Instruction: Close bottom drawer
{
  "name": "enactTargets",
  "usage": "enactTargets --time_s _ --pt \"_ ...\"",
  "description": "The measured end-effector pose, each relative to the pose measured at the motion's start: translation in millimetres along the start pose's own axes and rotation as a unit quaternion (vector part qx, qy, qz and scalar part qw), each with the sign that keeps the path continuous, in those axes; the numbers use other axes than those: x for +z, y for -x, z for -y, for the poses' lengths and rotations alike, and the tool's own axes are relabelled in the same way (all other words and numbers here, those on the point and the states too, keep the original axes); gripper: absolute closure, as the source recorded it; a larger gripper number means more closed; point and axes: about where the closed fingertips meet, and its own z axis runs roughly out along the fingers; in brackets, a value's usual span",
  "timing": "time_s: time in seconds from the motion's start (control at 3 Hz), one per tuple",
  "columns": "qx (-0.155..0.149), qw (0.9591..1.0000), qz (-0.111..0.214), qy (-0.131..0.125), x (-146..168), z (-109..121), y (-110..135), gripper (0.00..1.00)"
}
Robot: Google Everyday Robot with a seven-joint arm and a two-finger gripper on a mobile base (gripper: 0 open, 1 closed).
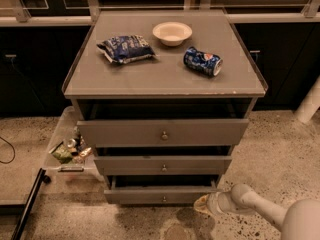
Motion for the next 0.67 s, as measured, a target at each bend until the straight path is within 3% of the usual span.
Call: enactTargets --time_s 0.67 --pt "-0.047 0.9989 0.009 0.003 32.6 33.2 22.8 1.0"
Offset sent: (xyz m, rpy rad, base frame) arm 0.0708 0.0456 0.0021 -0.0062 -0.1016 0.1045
